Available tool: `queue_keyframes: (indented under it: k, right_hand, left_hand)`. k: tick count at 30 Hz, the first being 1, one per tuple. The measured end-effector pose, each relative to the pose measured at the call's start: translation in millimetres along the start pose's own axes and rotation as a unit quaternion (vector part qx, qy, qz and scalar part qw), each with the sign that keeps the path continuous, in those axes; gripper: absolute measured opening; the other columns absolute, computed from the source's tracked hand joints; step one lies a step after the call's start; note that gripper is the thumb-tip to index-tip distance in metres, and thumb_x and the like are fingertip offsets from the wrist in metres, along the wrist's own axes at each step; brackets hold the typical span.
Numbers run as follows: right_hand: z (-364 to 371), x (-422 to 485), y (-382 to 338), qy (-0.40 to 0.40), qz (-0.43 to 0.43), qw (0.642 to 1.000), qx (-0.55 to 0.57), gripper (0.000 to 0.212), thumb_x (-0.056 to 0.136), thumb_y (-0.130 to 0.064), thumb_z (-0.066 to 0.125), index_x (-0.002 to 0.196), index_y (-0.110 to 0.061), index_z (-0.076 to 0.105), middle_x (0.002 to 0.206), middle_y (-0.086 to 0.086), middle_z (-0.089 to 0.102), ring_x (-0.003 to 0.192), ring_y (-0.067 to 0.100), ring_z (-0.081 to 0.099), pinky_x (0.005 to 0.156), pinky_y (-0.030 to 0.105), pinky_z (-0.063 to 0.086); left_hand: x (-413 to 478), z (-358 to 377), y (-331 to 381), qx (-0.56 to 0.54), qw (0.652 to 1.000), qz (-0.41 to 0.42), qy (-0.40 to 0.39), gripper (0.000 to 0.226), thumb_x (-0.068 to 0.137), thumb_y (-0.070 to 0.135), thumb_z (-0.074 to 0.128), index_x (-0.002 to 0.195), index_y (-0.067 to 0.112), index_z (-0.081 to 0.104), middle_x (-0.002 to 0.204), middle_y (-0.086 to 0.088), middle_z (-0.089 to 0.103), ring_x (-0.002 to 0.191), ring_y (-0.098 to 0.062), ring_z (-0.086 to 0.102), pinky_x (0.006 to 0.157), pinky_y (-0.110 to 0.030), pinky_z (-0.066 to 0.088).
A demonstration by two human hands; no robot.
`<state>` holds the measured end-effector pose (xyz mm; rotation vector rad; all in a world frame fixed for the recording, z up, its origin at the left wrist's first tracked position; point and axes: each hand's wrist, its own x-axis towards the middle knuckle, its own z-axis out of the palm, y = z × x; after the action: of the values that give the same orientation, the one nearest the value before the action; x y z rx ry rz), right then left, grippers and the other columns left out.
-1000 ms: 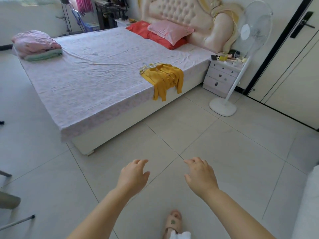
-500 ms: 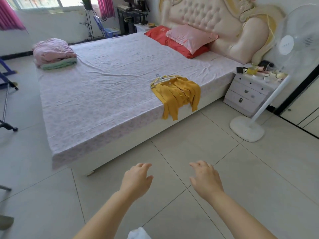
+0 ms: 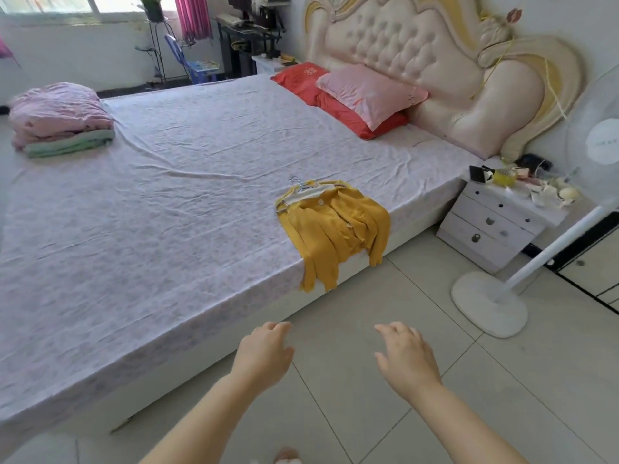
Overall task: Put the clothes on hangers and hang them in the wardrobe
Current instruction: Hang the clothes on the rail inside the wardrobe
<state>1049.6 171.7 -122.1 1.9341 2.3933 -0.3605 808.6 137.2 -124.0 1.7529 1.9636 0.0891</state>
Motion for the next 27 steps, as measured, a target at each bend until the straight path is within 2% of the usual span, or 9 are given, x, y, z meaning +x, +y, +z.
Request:
queue_keyframes:
  k: [6, 12, 20, 27]
  right_hand:
    - [-28, 111, 20, -0.001, -0.015, 1.0, -0.006, 0.049, 0.093, -0.036, 0.046, 0.139, -0.027, 0.032, 0.133, -0.007, 0.04, 0.121, 0.015, 0.039, 0.094, 0.025, 0.033]
    - [-46, 249, 45, -0.009, -0.062, 0.998, 0.01, 0.052, 0.093, -0.033, 0.048, 0.14, -0.023, 0.03, 0.136, -0.004, 0.039, 0.125, 0.016, 0.036, 0.099, 0.026, 0.032]
    - [-81, 408, 73, -0.042, -0.126, 0.991, 0.003, 0.051, 0.091, -0.033, 0.05, 0.138, -0.023, 0.033, 0.133, -0.004, 0.042, 0.124, 0.018, 0.037, 0.102, 0.029, 0.029]
    - [-82, 517, 66, -0.075, -0.147, 0.986, 0.0, 0.05, 0.09, -0.034, 0.051, 0.137, -0.025, 0.034, 0.133, -0.004, 0.041, 0.123, 0.018, 0.037, 0.101, 0.029, 0.029]
  left_hand:
    - [110, -38, 20, -0.008, 1.0, -0.008, -0.006, 0.049, 0.094, 0.031, 0.044, 0.141, 0.026, 0.032, 0.144, 0.002, 0.037, 0.129, -0.019, 0.038, 0.102, -0.031, 0.035]
    - [225, -61, 33, -0.024, 0.997, -0.069, 0.011, 0.048, 0.093, 0.029, 0.043, 0.14, 0.027, 0.033, 0.143, 0.001, 0.038, 0.124, -0.019, 0.043, 0.089, -0.03, 0.04]
    - [342, -95, 66, -0.052, 0.989, -0.134, 0.045, 0.047, 0.094, 0.034, 0.044, 0.139, 0.027, 0.035, 0.142, 0.003, 0.04, 0.125, -0.018, 0.042, 0.094, -0.031, 0.04]
    - [432, -116, 62, -0.057, 0.986, -0.154, 0.026, 0.047, 0.094, 0.035, 0.045, 0.139, 0.026, 0.034, 0.141, 0.003, 0.04, 0.122, -0.017, 0.045, 0.094, -0.032, 0.041]
